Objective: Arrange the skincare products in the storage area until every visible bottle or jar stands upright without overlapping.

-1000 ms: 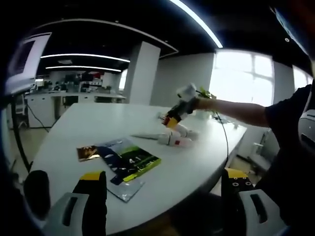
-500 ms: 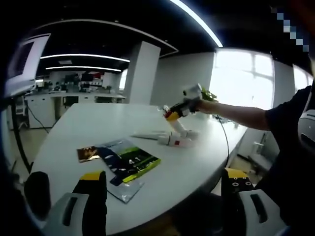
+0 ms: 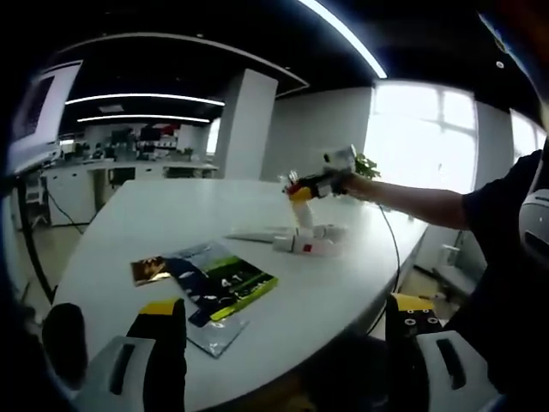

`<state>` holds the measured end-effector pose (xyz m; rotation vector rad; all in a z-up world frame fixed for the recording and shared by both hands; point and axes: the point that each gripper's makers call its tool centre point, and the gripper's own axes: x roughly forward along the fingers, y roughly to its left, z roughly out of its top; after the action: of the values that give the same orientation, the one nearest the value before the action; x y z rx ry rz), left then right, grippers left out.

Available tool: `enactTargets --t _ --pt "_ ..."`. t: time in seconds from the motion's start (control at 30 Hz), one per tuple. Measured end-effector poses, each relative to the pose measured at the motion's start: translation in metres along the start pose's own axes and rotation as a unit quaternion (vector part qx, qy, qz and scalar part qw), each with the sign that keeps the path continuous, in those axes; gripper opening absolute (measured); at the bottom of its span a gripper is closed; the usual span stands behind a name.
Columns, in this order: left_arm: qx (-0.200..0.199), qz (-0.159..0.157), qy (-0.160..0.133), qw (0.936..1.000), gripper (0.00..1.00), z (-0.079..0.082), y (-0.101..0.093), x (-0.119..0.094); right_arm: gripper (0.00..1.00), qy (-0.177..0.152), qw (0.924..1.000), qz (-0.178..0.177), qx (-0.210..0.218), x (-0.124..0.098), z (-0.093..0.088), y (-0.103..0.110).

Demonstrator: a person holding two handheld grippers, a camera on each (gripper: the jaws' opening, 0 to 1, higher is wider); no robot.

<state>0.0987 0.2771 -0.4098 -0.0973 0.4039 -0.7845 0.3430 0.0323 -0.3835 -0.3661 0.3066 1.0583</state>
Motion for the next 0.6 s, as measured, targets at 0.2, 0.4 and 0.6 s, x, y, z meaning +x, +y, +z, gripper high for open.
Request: enactTargets --t 0.2,0.4,0.6 --pt "-0.001 0.002 0.003 1.0000 0.98 -0.001 0.000 0.001 0.28 -0.026 0.9996 -0.007 -0.005 -0.007 0.003 -0.001" --pt "-0.001 0.002 0.005 1.0000 0.98 -0.002 0.000 0.002 0.28 -0.049 0.9987 -0.014 -0.009 -0.014 0.003 -0.004" --pt "-0.001 0.001 0.009 1.0000 0.98 -0.003 0.000 0.006 0.28 -0.070 0.9972 -0.025 -0.014 -0.022 0.004 -0.009"
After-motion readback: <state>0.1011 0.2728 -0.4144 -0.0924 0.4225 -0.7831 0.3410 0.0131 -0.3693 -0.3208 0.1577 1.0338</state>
